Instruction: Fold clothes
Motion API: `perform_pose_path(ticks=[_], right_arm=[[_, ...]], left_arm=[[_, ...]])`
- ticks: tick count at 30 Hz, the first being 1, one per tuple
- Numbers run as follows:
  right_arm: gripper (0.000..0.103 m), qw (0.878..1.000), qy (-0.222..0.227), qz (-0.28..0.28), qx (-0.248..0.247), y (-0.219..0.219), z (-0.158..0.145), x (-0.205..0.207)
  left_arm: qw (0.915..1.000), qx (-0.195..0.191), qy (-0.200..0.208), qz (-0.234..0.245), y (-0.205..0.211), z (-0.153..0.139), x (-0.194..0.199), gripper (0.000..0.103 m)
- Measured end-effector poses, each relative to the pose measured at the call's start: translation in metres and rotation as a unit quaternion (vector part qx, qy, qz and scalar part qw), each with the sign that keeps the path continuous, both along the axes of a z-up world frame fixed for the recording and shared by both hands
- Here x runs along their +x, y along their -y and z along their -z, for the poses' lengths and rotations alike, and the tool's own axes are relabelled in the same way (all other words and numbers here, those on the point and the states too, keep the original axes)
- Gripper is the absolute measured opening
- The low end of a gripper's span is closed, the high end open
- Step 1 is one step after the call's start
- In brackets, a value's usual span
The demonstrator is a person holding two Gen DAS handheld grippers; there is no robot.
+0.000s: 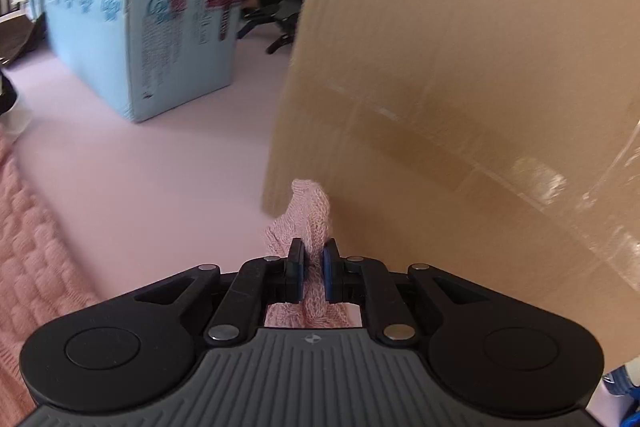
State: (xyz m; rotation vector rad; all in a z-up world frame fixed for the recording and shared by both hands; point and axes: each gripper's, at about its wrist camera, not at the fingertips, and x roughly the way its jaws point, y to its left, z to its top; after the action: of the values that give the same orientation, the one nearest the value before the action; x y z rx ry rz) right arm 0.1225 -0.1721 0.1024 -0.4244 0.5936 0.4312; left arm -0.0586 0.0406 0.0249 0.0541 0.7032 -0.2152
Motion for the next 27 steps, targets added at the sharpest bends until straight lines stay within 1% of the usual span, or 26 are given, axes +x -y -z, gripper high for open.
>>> perform_pose_path(ticks=[2, 4, 7, 8, 10, 11, 13, 15, 18, 19, 20, 21, 22, 23, 25, 27], right_arm=[[0.008, 0.999, 0.026, 0.021, -0.013, 0.006, -0.010, 0.004], [0.008, 0.998, 0.049, 0.038, -0.020, 0.010, -0.017, 0.004], [0.008, 0.992, 0.090, 0.079, -0.035, 0.021, -0.029, 0.006], [0.008, 0.991, 0.094, 0.090, -0.039, 0.024, -0.029, 0.008], [0.009, 0.989, 0.084, 0.109, -0.045, 0.030, -0.026, 0.015], [0.009, 0.990, 0.067, 0.113, -0.049, 0.030, -0.019, 0.019], [0.011, 0.991, 0.045, 0.102, -0.070, 0.024, -0.001, 0.022], [0.015, 0.992, 0.019, 0.092, -0.083, 0.016, 0.020, 0.027], [0.017, 0.992, -0.016, 0.092, -0.087, 0.010, 0.044, 0.035], [0.023, 0.992, -0.018, 0.091, -0.082, 0.010, 0.046, 0.036], [0.034, 0.993, -0.016, 0.089, -0.071, 0.012, 0.046, 0.037], [0.041, 0.995, -0.015, 0.086, -0.053, 0.015, 0.042, 0.037], [0.053, 0.996, -0.014, 0.082, -0.026, 0.022, 0.035, 0.036], [0.063, 0.997, -0.013, 0.077, 0.001, 0.029, 0.027, 0.035], [0.070, 0.997, -0.009, 0.062, 0.033, 0.042, 0.013, 0.030], [0.070, 0.998, 0.009, 0.039, 0.052, 0.057, -0.001, 0.021]], left_arm=[[1.0000, -0.002, 0.001, -0.007, -0.002, 0.000, 0.001, 0.083], [0.9997, -0.007, 0.002, -0.024, -0.007, -0.002, 0.002, 0.084], [0.9992, -0.007, 0.001, -0.040, -0.011, -0.002, 0.003, 0.084], [0.9991, -0.004, 0.002, -0.042, -0.011, -0.002, 0.003, 0.084], [0.9991, 0.005, 0.003, -0.043, -0.009, -0.002, 0.002, 0.084], [0.9990, 0.018, 0.008, -0.041, -0.005, -0.001, 0.001, 0.084], [0.9986, 0.032, 0.013, -0.040, -0.002, 0.000, 0.000, 0.084], [0.9986, 0.032, 0.011, -0.040, -0.003, 0.001, 0.000, 0.084], [0.9986, 0.021, 0.008, -0.048, -0.008, 0.001, 0.003, 0.084], [0.9985, 0.018, 0.007, -0.051, -0.010, 0.001, 0.004, 0.084], [0.9985, 0.017, 0.006, -0.052, -0.011, 0.001, 0.004, 0.084], [0.9985, 0.016, 0.006, -0.053, -0.012, 0.000, 0.004, 0.084], [0.9985, 0.015, 0.006, -0.053, -0.012, 0.000, 0.004, 0.084], [0.9985, 0.015, 0.006, -0.053, -0.012, 0.000, 0.004, 0.084], [0.9984, 0.018, 0.006, -0.052, -0.011, 0.000, 0.004, 0.084], [0.9984, 0.022, 0.007, -0.051, -0.009, 0.000, 0.005, 0.084]])
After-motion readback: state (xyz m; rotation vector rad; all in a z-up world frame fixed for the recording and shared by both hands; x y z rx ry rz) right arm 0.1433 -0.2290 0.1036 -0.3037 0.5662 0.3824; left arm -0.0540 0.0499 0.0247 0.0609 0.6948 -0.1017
